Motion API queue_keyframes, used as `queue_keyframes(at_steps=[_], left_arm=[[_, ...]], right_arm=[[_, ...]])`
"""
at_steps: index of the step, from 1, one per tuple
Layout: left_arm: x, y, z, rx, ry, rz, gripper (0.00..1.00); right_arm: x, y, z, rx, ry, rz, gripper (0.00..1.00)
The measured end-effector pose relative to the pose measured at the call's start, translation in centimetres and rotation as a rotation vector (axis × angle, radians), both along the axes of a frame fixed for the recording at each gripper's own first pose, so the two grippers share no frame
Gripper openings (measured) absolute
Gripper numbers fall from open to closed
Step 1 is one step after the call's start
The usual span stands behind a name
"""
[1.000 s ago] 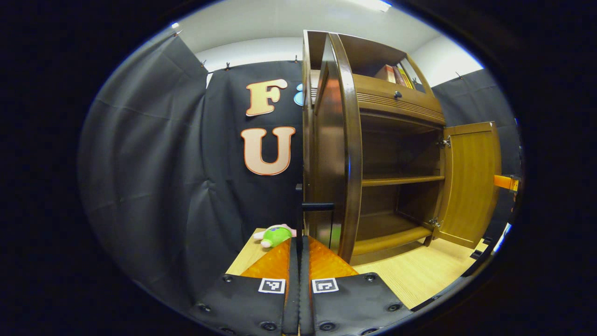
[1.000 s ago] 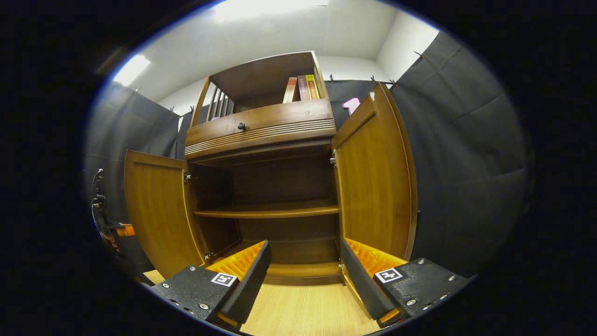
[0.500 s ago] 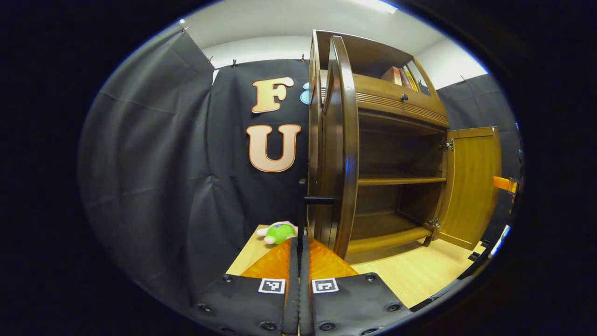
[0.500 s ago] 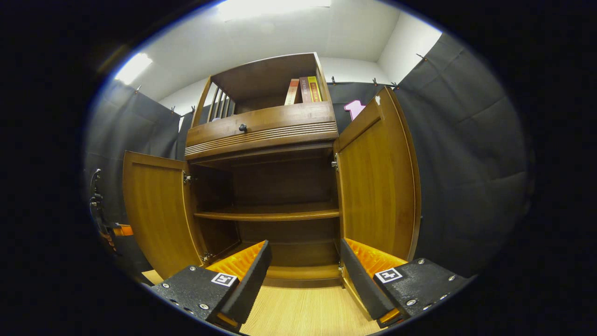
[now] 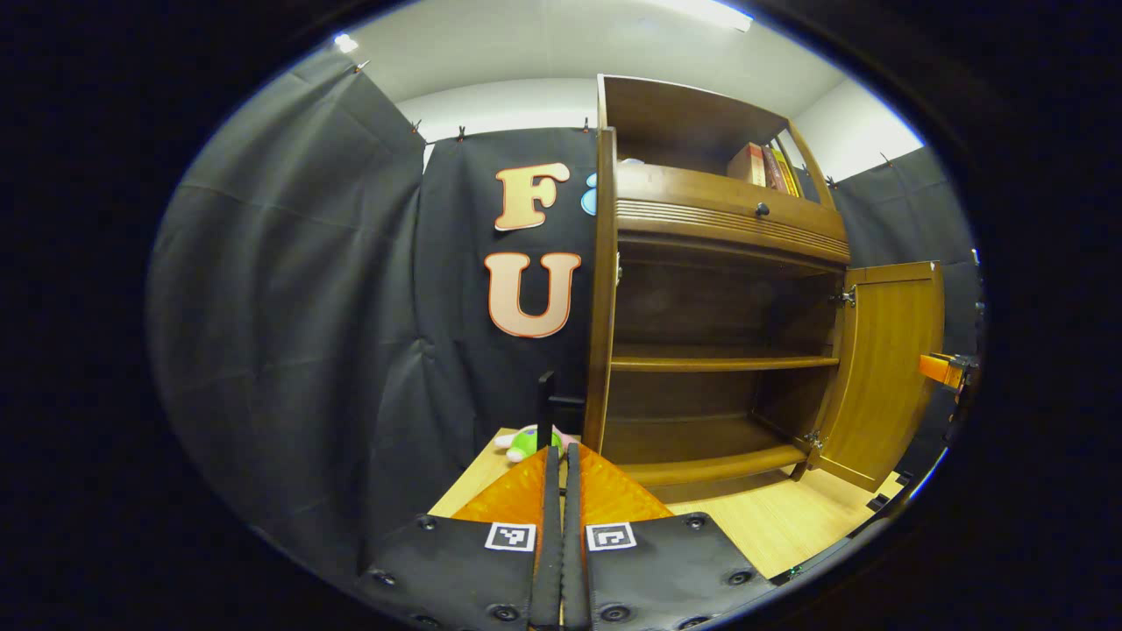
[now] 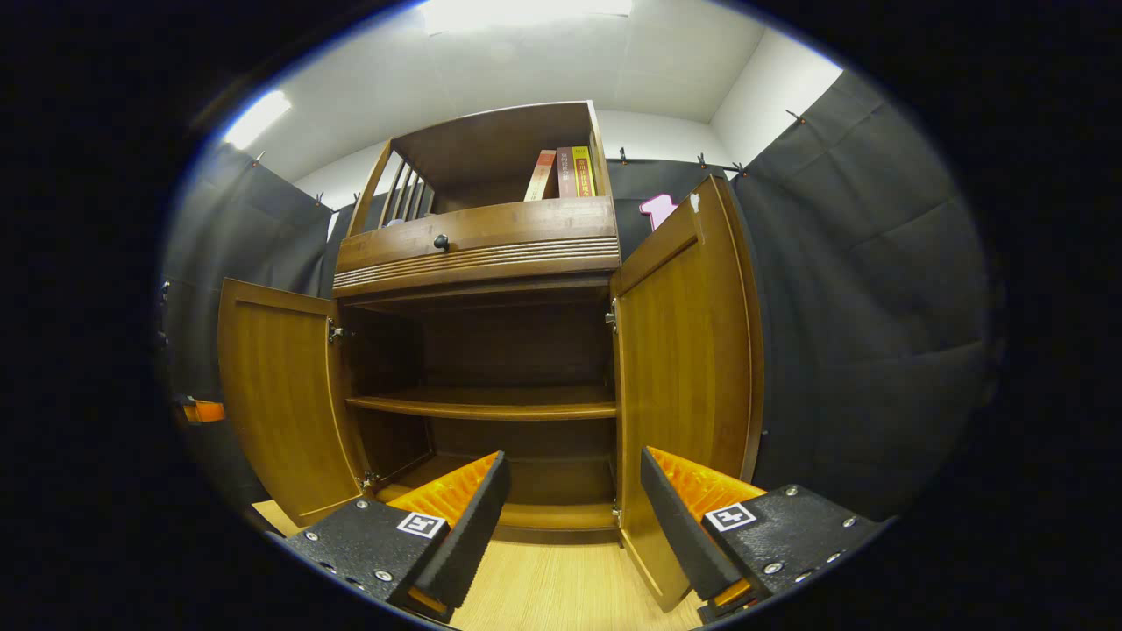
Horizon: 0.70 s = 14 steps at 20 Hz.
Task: Open the right door of the double-door shoe cabinet with the right hand, and open the left door with the left hand.
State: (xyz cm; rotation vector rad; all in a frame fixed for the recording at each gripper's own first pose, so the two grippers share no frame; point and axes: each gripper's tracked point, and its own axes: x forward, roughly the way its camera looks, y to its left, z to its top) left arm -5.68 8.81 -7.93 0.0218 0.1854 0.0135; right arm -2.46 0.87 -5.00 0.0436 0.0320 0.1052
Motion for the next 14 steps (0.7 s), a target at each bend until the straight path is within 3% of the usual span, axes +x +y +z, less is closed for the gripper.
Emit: queue_keyframes(at_steps=[2,3,4,5,6,7,8,10,11,14], left_arm=[[-0.2,-0.9,2.0,0.01,-0.032,0.001,0.07],[-0.1,-1.5,3.1,0.008,-0.048,0.001,0.07],[0.0,-1.9,4.0,0.006,-0.061,0.007,0.07],[0.0,-2.3,4.7,-0.008,-0.077,0.003,0.16],[0.1,-2.8,5.4,-0.02,-0.086,0.004,0.25],[0.3,-3.2,5.9,-0.022,-0.092,0.01,0.33],[0.6,-3.4,6.2,-0.012,-0.094,0.018,0.42],[1.4,-5.1,6.5,-0.01,-0.082,-0.007,0.49],[1.9,-6.1,6.5,-0.025,-0.07,-0.028,0.53],[2.9,-8.3,6.9,-0.066,-0.054,-0.081,0.76]], right_arm=[[0.1,-0.6,0.5,-0.011,-0.007,-0.008,0.92],[0.2,-0.7,0.6,-0.013,-0.009,-0.012,1.0],[0.3,-0.9,0.7,-0.014,-0.01,-0.014,1.0],[0.4,-1.1,0.9,-0.014,-0.011,-0.016,1.0],[0.5,-1.3,1.0,-0.013,-0.01,-0.017,0.92],[0.7,-1.4,1.1,-0.014,-0.01,-0.019,0.92],[0.8,-1.6,1.1,-0.017,-0.01,-0.021,1.0],[1.0,-2.1,1.5,-0.027,-0.013,-0.032,1.0],[1.1,-2.3,1.7,-0.031,-0.015,-0.038,0.92],[1.1,-2.7,2.2,-0.03,-0.016,-0.044,0.92]])
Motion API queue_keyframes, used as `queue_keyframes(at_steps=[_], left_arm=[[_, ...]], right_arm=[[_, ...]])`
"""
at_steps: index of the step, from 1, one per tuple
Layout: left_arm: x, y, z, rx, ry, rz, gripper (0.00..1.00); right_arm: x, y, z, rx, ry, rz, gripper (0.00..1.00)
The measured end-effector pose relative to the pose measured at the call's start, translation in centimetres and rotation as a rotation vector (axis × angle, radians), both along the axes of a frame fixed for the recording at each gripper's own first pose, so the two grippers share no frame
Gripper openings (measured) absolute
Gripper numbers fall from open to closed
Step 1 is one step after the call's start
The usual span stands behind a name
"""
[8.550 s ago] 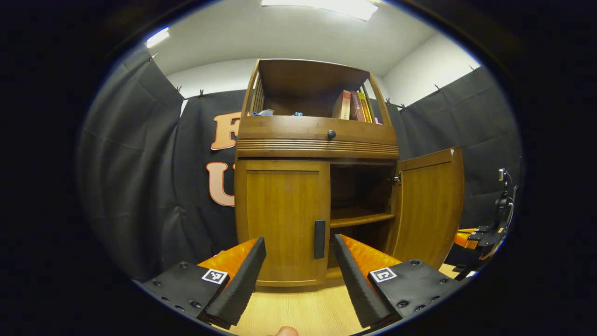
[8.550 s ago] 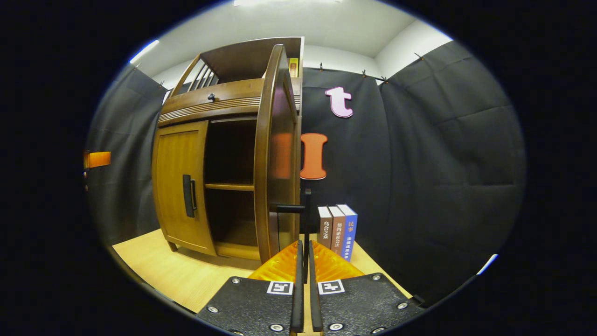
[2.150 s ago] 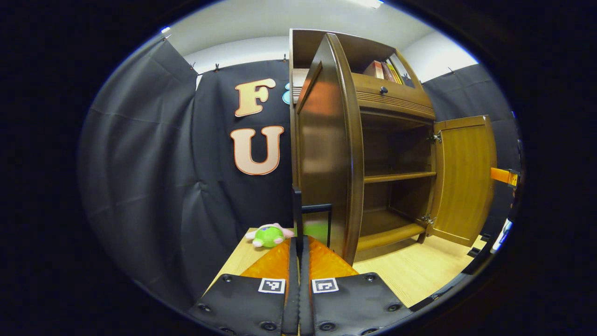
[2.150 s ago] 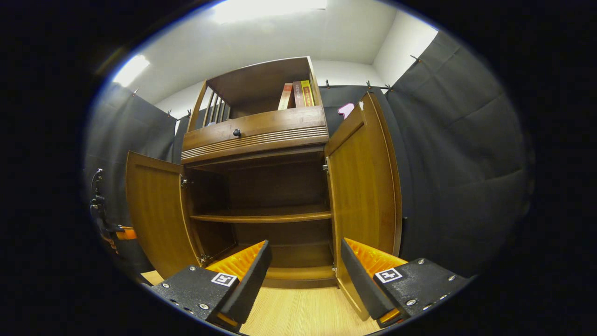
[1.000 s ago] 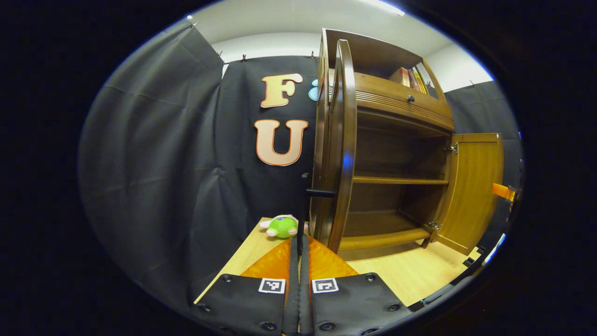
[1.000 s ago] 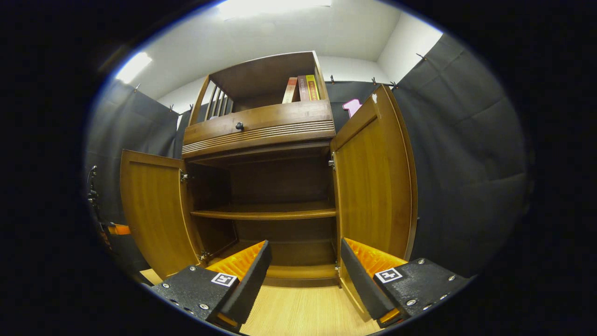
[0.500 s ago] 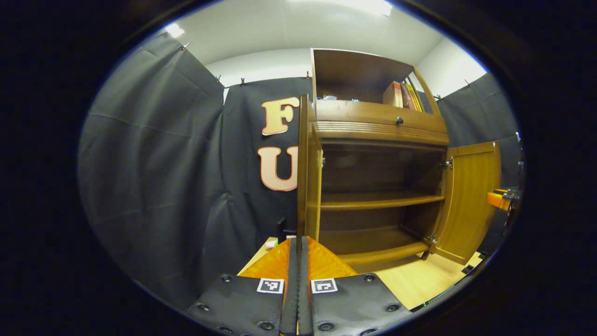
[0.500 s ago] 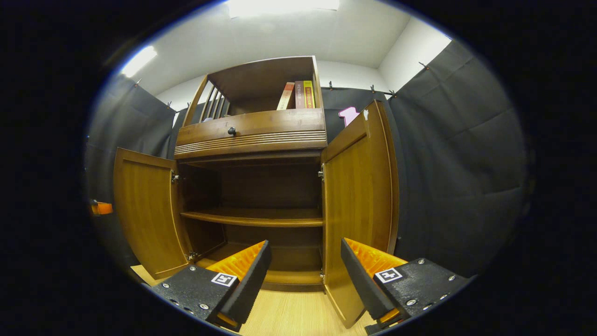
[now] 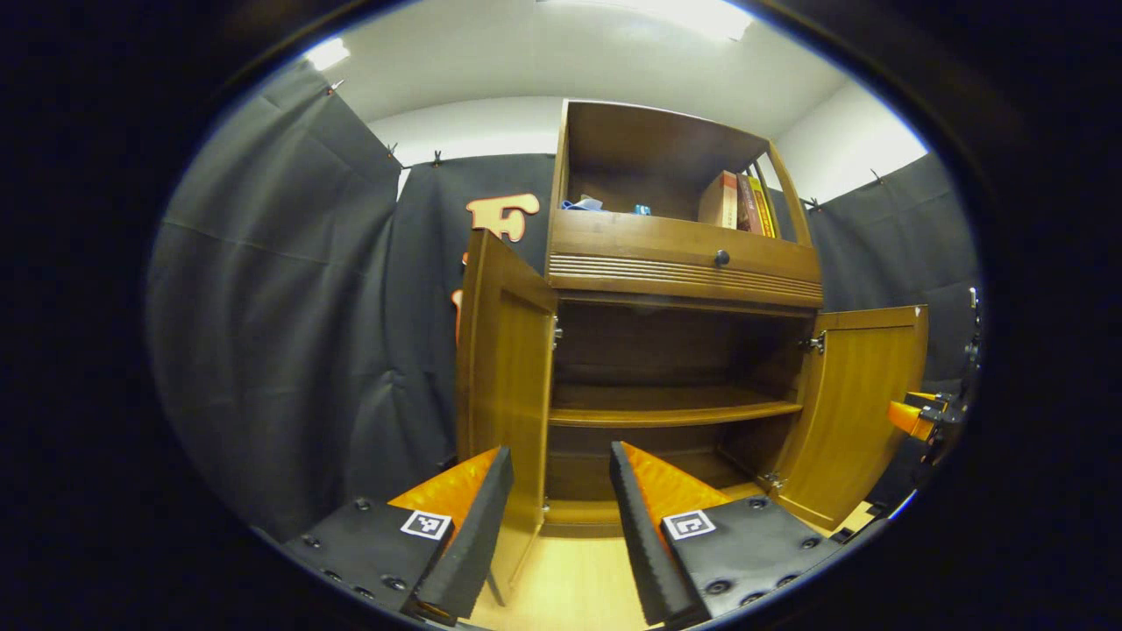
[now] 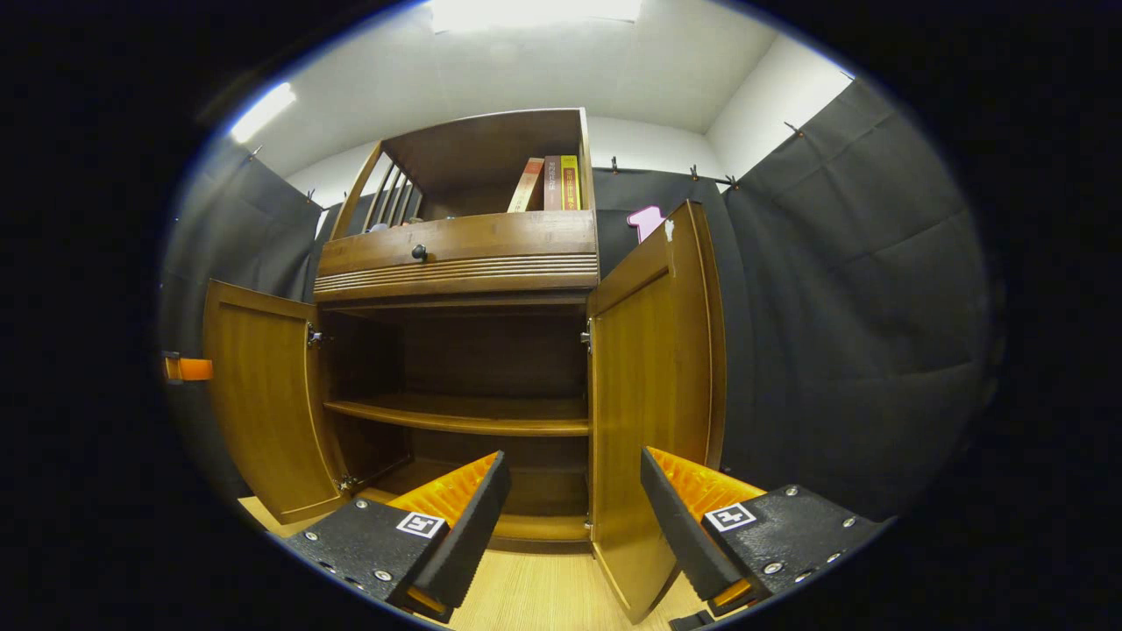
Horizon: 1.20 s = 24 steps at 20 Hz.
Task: Open the right door of the double-door shoe cabinet with the right hand, and open the left door with the left hand.
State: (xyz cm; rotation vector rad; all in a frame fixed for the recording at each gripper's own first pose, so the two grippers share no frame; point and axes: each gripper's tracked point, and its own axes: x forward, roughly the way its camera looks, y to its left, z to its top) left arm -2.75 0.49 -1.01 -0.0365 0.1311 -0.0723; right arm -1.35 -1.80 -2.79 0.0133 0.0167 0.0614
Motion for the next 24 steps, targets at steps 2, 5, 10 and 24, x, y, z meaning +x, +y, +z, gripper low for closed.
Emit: queue_keyframes(at_steps=[2,5,10,24], left_arm=[[0.7,-0.6,-0.1,0.003,0.005,-0.009,0.81],[1.5,-1.5,0.0,0.013,0.004,-0.013,0.91],[1.9,-2.4,-0.3,0.011,0.009,-0.02,0.94],[1.2,-0.8,1.0,0.057,-0.035,0.02,0.94]], right_arm=[[0.0,-0.1,0.4,-0.002,0.002,-0.003,0.92],[-0.1,-0.4,1.1,-0.019,-0.007,-0.013,0.92],[-0.3,-0.3,1.3,-0.027,-0.003,-0.007,0.92],[-0.2,0.1,0.9,-0.018,0.012,0.002,0.92]])
